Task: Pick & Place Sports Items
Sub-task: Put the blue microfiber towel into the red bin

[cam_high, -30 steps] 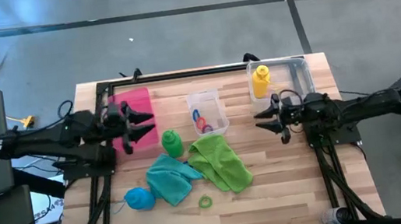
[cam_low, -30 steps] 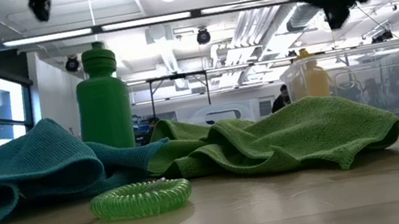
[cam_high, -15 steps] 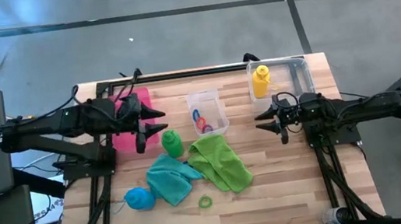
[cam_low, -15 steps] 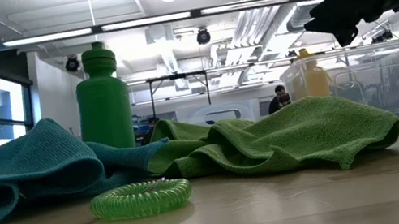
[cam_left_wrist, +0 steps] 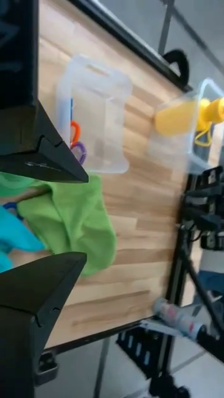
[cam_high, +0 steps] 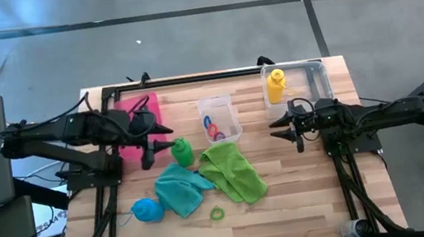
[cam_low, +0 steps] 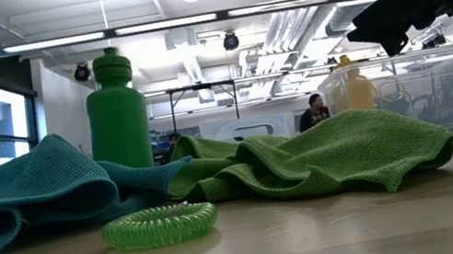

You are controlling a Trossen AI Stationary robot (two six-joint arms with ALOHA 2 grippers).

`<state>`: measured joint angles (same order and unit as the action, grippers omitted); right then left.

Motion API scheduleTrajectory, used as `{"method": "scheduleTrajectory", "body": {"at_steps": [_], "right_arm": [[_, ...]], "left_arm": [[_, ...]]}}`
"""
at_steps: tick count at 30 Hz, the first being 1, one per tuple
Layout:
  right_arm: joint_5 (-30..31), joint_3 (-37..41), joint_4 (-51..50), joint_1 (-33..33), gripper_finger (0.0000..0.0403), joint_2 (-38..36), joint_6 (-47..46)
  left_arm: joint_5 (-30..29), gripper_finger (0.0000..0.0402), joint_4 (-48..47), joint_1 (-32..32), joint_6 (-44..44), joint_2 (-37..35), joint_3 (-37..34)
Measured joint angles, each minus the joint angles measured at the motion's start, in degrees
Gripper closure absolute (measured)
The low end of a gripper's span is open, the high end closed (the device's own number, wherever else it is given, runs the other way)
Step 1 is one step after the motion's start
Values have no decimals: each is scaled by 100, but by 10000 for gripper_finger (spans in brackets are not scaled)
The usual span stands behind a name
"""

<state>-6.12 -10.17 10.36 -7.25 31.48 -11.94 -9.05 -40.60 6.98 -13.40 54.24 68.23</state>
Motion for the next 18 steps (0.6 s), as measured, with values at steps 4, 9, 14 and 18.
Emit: {"method": "scheduleTrajectory", "body": {"at_steps": [4,9,14,18], "right_arm": [[-1,0,6,0,261,1,0],[-1,0,7,0,261,-1,0],[-1,0,8,0,261,-1,0],[-1,0,9,0,261,-1,0]], "left_arm": [[192,216,-168,105,-3,-2,0],[317,216,-432,304,-8,-2,0],[332,216,-524,657,49,-2,0],[336,216,-534,901,139,41,0]]}}
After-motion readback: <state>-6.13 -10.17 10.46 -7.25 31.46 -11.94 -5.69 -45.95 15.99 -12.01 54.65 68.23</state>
